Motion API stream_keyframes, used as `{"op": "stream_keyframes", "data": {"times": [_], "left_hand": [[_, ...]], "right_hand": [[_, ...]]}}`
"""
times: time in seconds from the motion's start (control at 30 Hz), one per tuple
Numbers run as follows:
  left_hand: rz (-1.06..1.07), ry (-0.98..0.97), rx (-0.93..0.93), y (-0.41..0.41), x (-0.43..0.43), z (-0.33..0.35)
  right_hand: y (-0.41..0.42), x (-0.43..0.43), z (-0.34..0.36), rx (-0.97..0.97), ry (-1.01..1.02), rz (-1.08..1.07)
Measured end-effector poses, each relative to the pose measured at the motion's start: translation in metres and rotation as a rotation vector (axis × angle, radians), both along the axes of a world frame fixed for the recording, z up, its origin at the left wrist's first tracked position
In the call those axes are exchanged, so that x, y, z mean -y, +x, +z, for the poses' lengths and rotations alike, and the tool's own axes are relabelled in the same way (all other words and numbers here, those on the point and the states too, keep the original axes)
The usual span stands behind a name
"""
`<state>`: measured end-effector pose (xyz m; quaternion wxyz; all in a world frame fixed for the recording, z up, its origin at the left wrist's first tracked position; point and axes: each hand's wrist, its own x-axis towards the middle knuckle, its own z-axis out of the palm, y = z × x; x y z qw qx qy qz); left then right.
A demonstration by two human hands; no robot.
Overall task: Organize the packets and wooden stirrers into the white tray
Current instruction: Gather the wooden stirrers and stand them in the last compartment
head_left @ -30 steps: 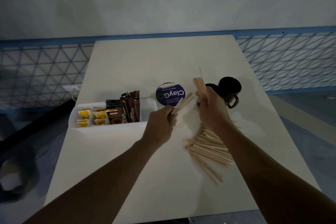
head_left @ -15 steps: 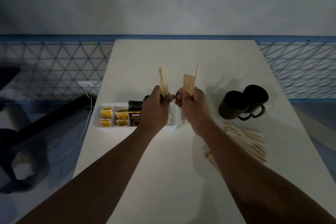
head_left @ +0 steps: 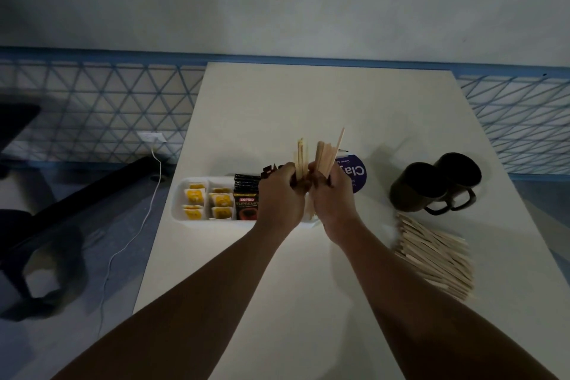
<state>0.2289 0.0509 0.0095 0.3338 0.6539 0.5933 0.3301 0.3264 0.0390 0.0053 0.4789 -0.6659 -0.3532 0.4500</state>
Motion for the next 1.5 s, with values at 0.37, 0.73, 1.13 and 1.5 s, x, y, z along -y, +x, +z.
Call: {"op": "stream_keyframes", "data": {"times": [0.37,0.73,1.13,1.5], "left_hand": [[0.057,-0.033,0.038,0.001,0.000,0.007],[0.109,0.131,0.101,0.005,-0.001,0.027],[-0.244,-0.011,0.023,0.058,0.038,0.003],[-0.590,-0.181,-0.231,0.122,0.088,-0.024]], "right_hand": [[0.004,0.004,-0.001,0.345,0.052,0.156],[0.023,0.005,0.006,0.426,0.018,0.175],[0.098,0.056,-0.005,0.566,-0.024,0.117],[0.186,0.119,-0.027,0.906,-0.217,0.155]]}}
